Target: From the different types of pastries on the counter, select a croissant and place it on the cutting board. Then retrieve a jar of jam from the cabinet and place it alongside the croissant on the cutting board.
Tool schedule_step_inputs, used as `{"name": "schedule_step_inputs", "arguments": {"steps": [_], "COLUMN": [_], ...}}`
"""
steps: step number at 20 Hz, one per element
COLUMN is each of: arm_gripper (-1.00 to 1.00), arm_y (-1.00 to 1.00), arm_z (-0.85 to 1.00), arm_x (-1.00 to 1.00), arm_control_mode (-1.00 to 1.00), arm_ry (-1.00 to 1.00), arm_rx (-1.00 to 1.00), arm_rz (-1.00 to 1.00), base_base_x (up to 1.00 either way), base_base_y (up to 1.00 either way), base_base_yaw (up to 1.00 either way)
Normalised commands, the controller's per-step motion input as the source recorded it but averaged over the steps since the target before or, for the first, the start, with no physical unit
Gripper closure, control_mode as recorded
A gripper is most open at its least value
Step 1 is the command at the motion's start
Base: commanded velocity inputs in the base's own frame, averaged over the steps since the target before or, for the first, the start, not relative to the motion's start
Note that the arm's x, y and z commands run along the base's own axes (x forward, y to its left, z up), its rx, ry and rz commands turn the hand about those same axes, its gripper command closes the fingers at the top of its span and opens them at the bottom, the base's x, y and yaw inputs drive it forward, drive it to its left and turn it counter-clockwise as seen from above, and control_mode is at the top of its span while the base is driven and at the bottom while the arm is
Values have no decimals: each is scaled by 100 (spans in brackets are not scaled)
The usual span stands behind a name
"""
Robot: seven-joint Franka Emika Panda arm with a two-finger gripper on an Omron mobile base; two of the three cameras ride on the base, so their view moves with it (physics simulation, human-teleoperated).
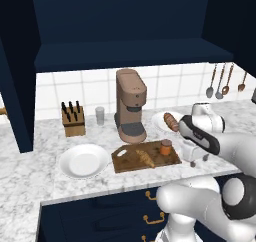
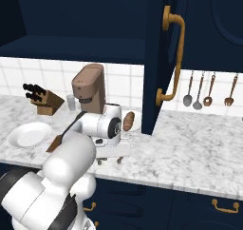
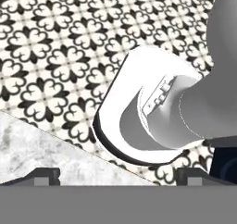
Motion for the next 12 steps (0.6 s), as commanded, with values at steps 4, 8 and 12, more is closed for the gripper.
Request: {"name": "schedule_step_inputs", "arguments": {"steps": [4, 8, 12], "arm_gripper": [-100, -100, -100], "arm_y": [-64, -68, -73], "arm_z": [-5, -1, -3], "arm_x": [-49, -44, -45], "arm_control_mode": [-100, -100, -100], "arm_ry": [2, 5, 8], "arm_rx": [-1, 0, 0], "arm_rz": [0, 0, 0], "base_base_x": [0, 0, 0], "base_base_y": [0, 0, 0], "base_base_yaw": [0, 0, 0]}}
